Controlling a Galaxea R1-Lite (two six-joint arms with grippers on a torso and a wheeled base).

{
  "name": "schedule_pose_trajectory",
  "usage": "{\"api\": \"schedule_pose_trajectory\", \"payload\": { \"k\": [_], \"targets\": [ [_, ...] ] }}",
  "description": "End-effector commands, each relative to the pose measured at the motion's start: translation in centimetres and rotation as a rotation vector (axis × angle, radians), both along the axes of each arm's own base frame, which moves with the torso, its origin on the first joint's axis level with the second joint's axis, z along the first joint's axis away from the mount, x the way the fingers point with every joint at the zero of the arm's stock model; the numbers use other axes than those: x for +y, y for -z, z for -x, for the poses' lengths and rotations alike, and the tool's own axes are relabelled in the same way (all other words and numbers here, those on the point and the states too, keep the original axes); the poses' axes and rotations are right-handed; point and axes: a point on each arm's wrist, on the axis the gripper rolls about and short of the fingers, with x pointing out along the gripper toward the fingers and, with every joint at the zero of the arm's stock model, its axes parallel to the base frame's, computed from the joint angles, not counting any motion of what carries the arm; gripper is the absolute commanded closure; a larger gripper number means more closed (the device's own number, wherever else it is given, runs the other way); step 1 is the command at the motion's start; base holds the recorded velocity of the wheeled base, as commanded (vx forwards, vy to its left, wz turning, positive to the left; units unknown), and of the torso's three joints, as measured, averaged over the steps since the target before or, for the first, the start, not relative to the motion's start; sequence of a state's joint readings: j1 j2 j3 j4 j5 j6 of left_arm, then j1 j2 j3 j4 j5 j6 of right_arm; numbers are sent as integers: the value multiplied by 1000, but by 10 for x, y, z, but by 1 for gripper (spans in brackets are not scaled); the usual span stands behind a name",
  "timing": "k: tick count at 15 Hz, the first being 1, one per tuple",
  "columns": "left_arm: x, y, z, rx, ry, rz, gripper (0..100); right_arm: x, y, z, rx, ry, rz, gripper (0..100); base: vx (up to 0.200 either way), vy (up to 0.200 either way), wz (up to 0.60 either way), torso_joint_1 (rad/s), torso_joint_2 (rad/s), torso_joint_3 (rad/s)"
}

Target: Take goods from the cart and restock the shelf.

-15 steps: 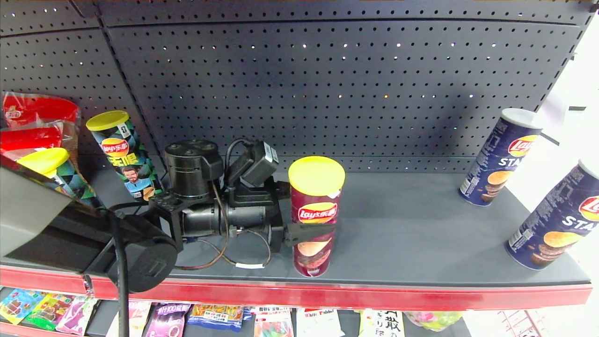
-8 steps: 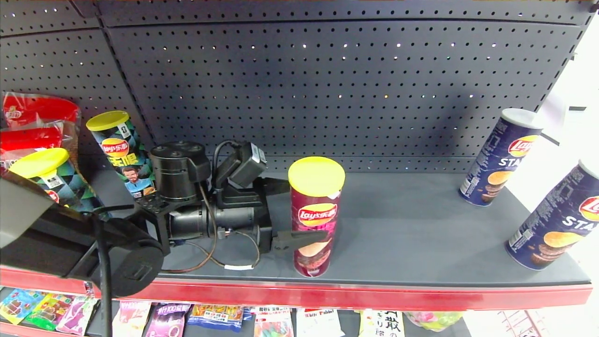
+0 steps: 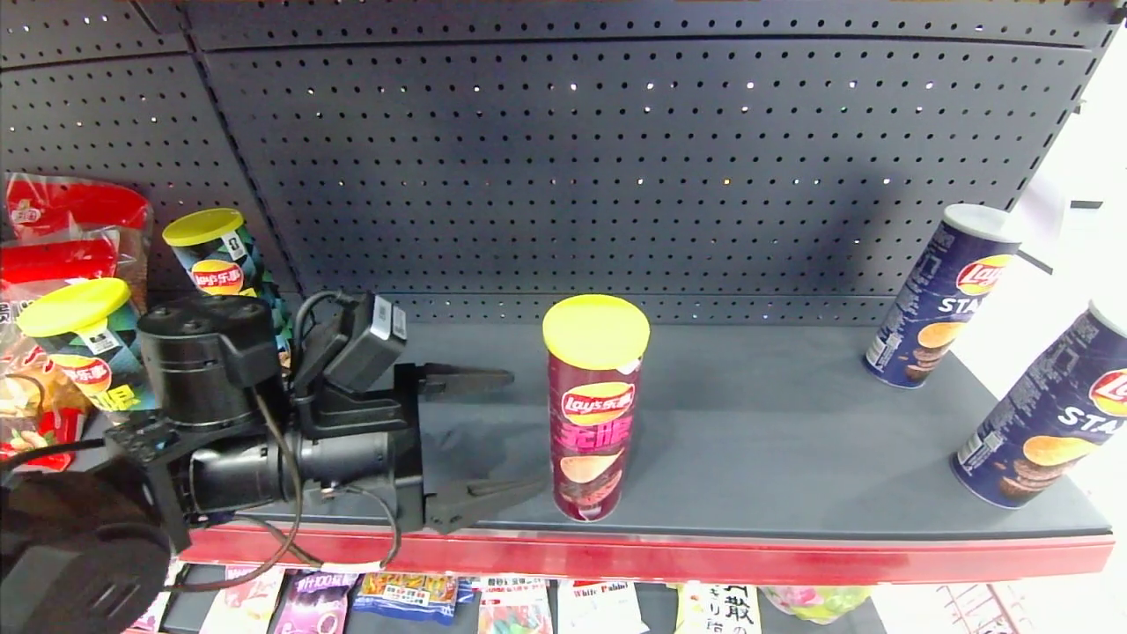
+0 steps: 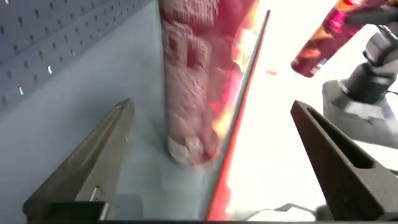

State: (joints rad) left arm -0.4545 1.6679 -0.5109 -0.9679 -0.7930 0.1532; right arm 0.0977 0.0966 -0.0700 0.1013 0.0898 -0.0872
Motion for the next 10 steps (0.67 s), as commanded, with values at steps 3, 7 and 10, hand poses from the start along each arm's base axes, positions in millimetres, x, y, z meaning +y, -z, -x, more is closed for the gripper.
{"api": "schedule_pose_trajectory", "payload": {
  "k": [3, 7, 10],
  "targets": [
    [42, -15, 55, -79, -238, 8, 0, 0, 0, 0, 3, -4, 0, 100, 0, 0, 0, 0, 0, 0],
    [68, -40, 92, -160, -795, 5, 0, 3, -59, -12, 9, -72, -11, 100, 0, 0, 0, 0, 0, 0],
    [80, -38, 135, -96, -771, -53, 0, 11, -122, -56, 82, -227, -1, 100, 0, 0, 0, 0, 0, 0]
  ]
}}
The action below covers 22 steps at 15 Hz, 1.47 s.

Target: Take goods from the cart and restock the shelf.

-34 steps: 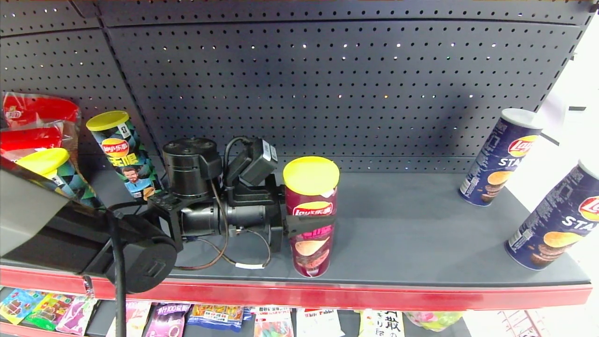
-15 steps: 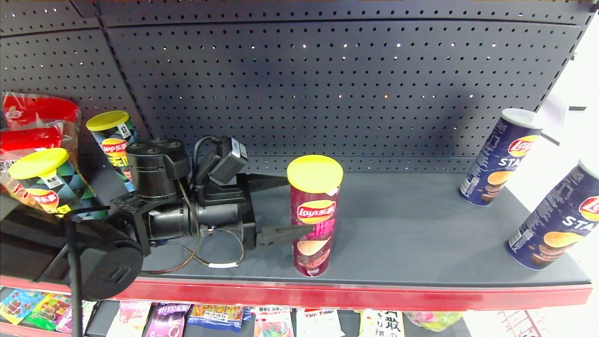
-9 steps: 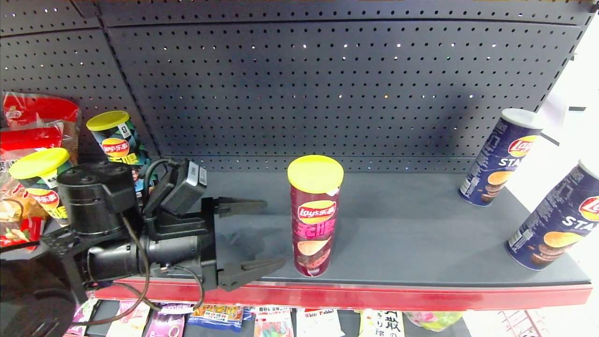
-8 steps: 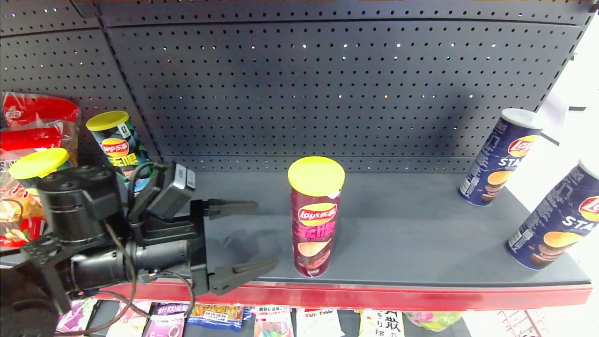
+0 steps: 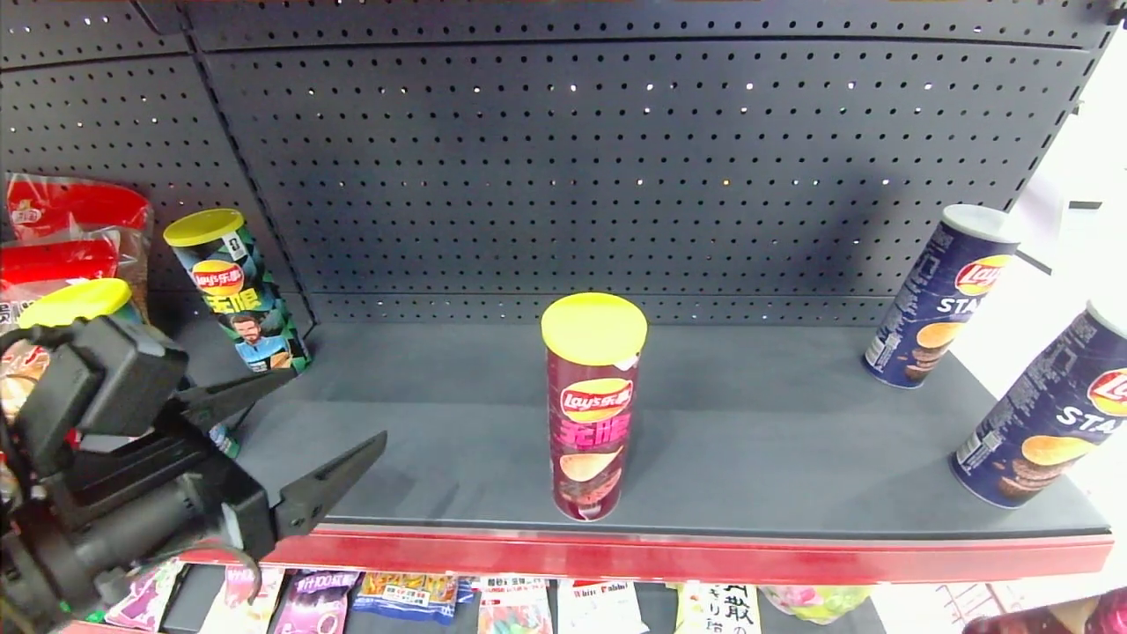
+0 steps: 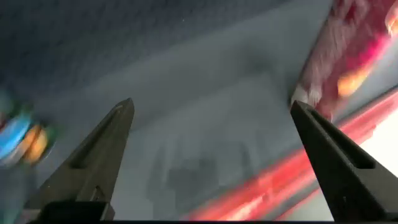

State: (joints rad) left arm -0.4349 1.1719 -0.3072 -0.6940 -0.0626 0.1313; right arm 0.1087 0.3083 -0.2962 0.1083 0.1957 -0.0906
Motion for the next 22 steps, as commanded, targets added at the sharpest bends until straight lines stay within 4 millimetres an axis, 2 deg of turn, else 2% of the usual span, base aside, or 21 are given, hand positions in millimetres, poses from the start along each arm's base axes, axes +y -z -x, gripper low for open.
{"api": "schedule_pose_trajectory", "payload": {
  "k": [1, 2, 3, 5, 8, 10, 17, 22],
  "targets": [
    [24, -10, 60, -2, -22, 25, 0, 12, -69, -61, 108, -155, 31, 100, 0, 0, 0, 0, 0, 0],
    [31, -9, 73, 27, -25, 24, 0, 19, -81, -76, 124, -209, 36, 100, 0, 0, 0, 0, 0, 0],
    [36, -6, 82, 46, -25, 17, 0, 25, -87, -88, 147, -248, 41, 100, 0, 0, 0, 0, 0, 0],
    [48, 2, 104, 65, -26, 5, 0, 39, -94, -126, 167, -272, 56, 100, 0, 0, 0, 0, 0, 0],
    [55, 8, 119, 55, -6, 15, 0, 58, -85, -187, 140, -278, 57, 100, 0, 0, 0, 0, 0, 0],
    [57, 8, 122, 40, -7, 25, 0, 72, -91, -215, 122, -304, 55, 100, 0, 0, 0, 0, 0, 0],
    [60, 10, 128, 19, -17, 32, 0, 136, -100, -283, 122, -423, 66, 100, 0, 0, 0, 0, 0, 0],
    [60, 10, 128, 16, -21, 30, 0, 170, -103, -304, 179, -446, 97, 100, 0, 0, 0, 0, 0, 0]
  ]
}}
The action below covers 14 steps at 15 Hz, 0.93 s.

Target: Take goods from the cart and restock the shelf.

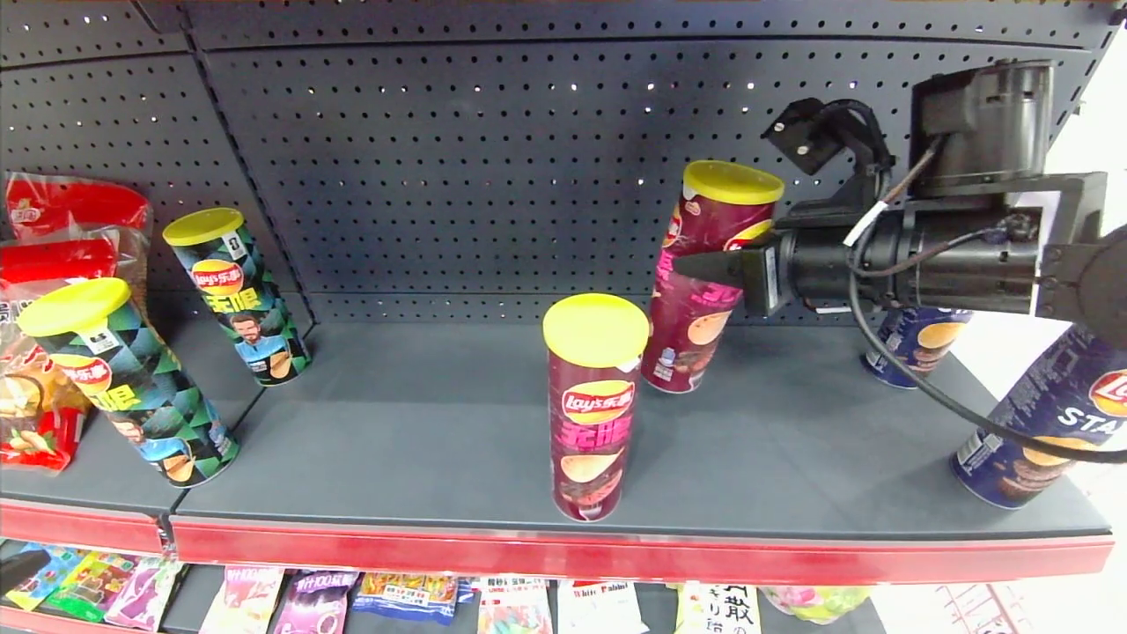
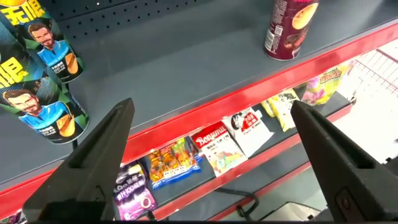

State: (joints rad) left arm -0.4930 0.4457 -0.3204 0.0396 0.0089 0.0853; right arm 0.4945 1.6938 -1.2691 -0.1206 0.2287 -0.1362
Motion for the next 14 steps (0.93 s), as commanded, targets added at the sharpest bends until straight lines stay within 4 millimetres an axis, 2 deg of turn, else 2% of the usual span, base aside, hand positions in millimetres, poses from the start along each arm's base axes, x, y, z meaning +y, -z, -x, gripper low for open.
{"api": "schedule_pose_trajectory", "payload": {
  "k": [1, 2, 7, 14],
  "targets": [
    [0, 0, -1, 4, -1, -3, 0, 21, 12, -14, 26, -33, 16, 100, 0, 0, 0, 0, 0, 0],
    [0, 0, -1, 4, -1, -3, 0, 29, 17, -16, 37, -49, 22, 100, 0, 0, 0, 0, 0, 0],
    [0, 1, -1, 7, -2, -5, 0, 40, 38, -28, 42, -62, 76, 100, 0, 0, 0, 0, 0, 0],
    [-1, 7, -1, 25, -3, -13, 0, 54, 36, -47, 13, -40, 69, 100, 0, 0, 0, 0, 0, 0]
  ]
}}
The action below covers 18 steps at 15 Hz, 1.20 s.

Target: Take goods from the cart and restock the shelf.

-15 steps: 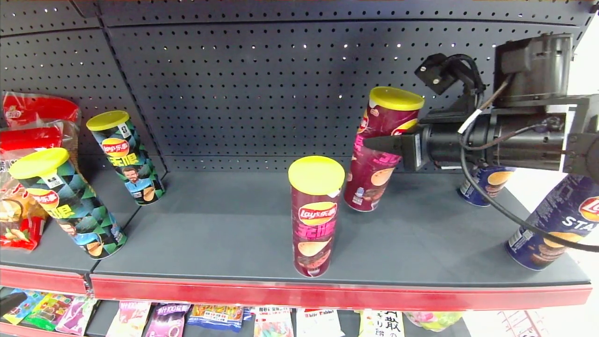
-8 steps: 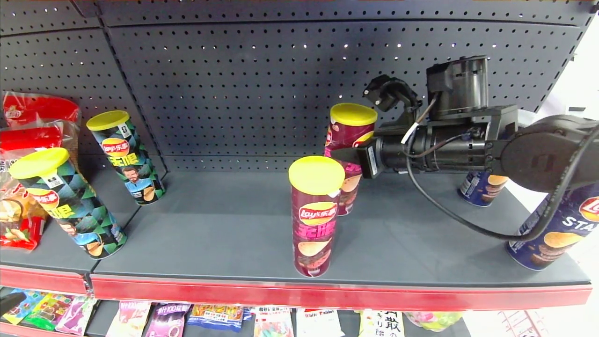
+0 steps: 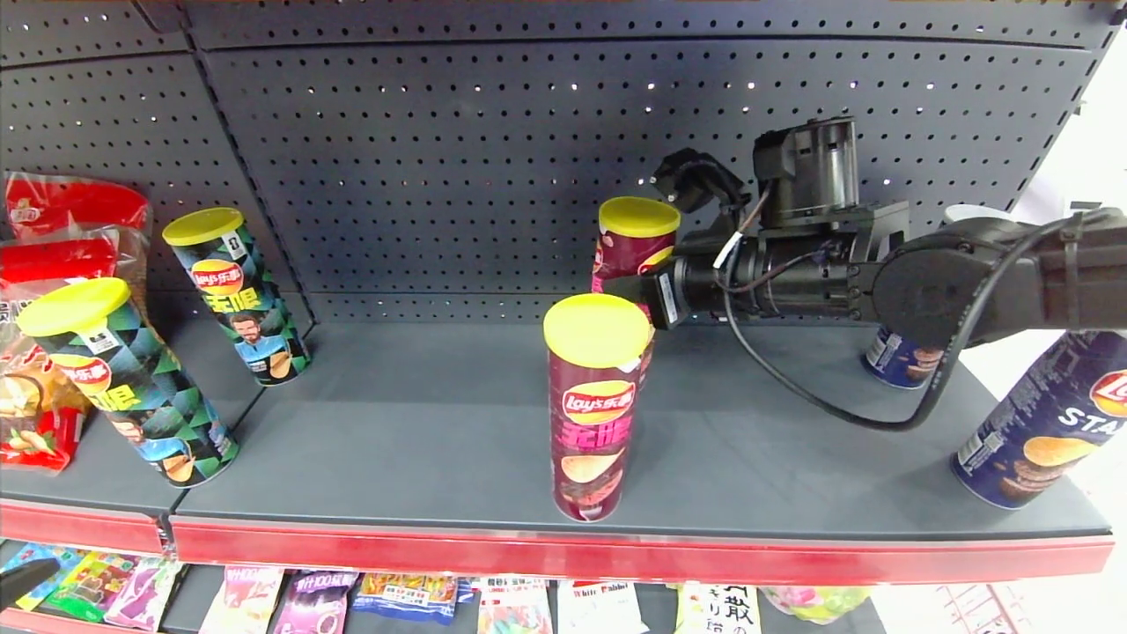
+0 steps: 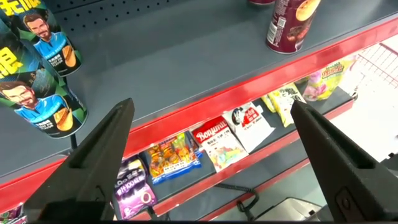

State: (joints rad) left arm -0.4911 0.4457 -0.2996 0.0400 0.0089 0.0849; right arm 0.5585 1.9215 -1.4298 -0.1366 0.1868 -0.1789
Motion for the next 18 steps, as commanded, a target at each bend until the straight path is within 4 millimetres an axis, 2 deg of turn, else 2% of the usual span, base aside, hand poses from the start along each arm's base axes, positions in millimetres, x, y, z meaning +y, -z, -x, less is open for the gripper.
{"api": "schedule_pose_trajectory", "payload": {
  "k": [1, 9, 16, 17, 18],
  "targets": [
    [0, 1, -1, 8, -1, -4, 0, 7, 6, -7, 4, -6, 3, 100, 0, 0, 0, 0, 0, 0],
    [0, 3, -1, 11, 1, -4, 0, 12, 14, -13, 6, -6, -1, 100, 0, 0, 0, 0, 0, 0],
    [0, 3, -1, 13, 1, -4, 0, 15, 18, -9, 18, -18, 6, 100, 0, 0, 0, 0, 0, 0],
    [0, 3, -1, 13, 1, -4, 0, 15, 18, -8, 20, -18, 7, 0, 0, 0, 0, 0, 0, 0],
    [0, 3, -1, 13, 1, -4, 0, 15, 17, -7, 18, -18, 6, 0, 0, 0, 0, 0, 0, 0]
  ]
}}
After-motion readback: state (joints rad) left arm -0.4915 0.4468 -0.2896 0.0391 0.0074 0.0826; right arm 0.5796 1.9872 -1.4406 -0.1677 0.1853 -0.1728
